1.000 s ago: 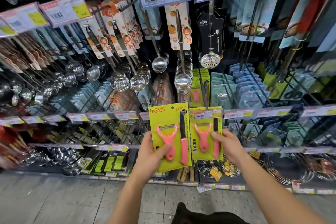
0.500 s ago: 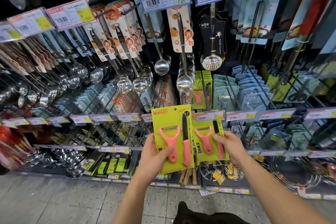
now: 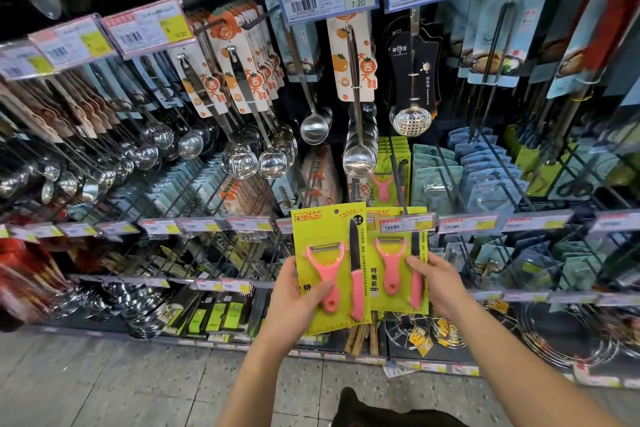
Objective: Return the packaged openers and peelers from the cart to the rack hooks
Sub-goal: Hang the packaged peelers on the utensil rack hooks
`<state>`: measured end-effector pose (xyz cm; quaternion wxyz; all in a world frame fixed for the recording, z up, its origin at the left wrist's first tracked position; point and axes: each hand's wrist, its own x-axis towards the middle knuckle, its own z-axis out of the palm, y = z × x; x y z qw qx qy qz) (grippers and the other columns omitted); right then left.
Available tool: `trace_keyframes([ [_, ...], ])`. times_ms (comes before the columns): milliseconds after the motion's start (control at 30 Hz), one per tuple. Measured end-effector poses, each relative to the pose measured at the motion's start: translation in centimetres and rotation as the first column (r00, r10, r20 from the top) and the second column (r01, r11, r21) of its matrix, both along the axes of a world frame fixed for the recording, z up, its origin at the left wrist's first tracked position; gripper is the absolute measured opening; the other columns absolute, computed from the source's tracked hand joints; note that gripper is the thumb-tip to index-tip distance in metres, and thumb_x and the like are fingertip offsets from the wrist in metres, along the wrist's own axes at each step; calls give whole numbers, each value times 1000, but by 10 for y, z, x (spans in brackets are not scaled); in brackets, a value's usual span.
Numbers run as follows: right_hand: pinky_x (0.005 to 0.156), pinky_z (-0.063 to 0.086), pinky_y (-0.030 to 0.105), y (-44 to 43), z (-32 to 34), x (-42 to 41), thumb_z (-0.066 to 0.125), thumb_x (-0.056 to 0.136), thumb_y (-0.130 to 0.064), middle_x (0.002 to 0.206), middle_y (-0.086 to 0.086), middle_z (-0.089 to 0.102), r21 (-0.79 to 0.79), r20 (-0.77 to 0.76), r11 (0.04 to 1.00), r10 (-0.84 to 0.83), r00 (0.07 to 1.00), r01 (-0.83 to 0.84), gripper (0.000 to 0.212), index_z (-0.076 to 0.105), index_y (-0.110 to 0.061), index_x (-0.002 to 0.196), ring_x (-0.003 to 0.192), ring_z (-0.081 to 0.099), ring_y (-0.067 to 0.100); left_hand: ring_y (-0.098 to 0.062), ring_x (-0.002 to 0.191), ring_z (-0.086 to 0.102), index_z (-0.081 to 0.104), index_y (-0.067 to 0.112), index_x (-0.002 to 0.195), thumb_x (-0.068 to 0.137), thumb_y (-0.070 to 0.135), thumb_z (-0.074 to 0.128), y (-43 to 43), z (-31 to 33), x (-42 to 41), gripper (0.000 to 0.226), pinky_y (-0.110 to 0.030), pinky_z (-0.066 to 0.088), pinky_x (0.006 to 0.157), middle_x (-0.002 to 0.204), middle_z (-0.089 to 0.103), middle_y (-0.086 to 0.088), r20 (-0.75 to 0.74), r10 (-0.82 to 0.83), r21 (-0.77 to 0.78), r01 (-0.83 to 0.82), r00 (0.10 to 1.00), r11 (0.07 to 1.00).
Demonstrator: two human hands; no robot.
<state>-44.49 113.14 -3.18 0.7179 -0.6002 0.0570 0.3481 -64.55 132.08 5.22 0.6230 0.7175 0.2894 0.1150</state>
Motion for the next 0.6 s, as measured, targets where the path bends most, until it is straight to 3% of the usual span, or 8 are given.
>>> trace_keyframes([
  [133, 102, 43, 40, 14, -1, 29, 70, 92, -4, 109, 11, 67, -102, 25, 994, -41, 999, 44, 35, 57, -2, 124, 102, 63, 23, -20, 116, 71, 60, 38, 118, 89, 25, 80, 0, 1, 1, 38, -58, 54, 100, 123, 74, 6, -21, -4, 6, 4, 1000, 1000],
  [233, 98, 50, 43, 30, -4, 61, 71, 91, -7, 114, 16, 69, -239, 32, 969, -53, 998, 59, 8, 68, -3, 97, 111, 64, 35, -10, 113, 70, 59, 32, 118, 91, 21, 79, -3, 4, 1, 35, -53, 56, 98, 120, 73, 11, -27, -21, 16, 22, 999, 1000],
  [367, 107, 42, 44, 39, -1, 72, 61, 100, -15, 136, 23, 57, -370, 23, 926, -74, 997, 77, 41, 52, 8, 133, 126, 55, 35, -1, 109, 68, 59, 30, 118, 92, 23, 79, -6, 5, -1, 34, -51, 55, 101, 119, 73, 15, -49, -41, 24, 42, 998, 999],
  [500, 71, 45, 39, 38, -20, 54, 64, 91, -10, 109, 18, 62, -381, -3, 924, 16, 1000, -16, 36, 59, 0, 126, 84, 56, 27, -19, 114, 71, 61, 35, 120, 86, 28, 82, -11, -4, 1, 40, -58, 54, 102, 119, 75, 3, -44, -30, -14, 30, 999, 999],
  [567, 64, 45, 34, 35, -22, 34, 60, 92, -2, 99, 12, 67, -328, -50, 942, 51, 997, -65, 16, 65, -7, 106, 79, 57, 23, -25, 114, 72, 60, 33, 123, 83, 31, 82, -17, -13, 5, 46, -59, 55, 101, 120, 75, -2, -49, -58, -49, 56, 997, 997],
  [600, 64, 45, 32, 34, -13, 18, 53, 92, 3, 92, 9, 71, -269, -83, 959, 62, 995, -83, 20, 66, -11, 97, 78, 60, 22, -24, 115, 72, 59, 32, 125, 83, 32, 82, -21, -17, 7, 49, -58, 55, 102, 122, 75, -1, -62, -78, -56, 75, 995, 996],
])
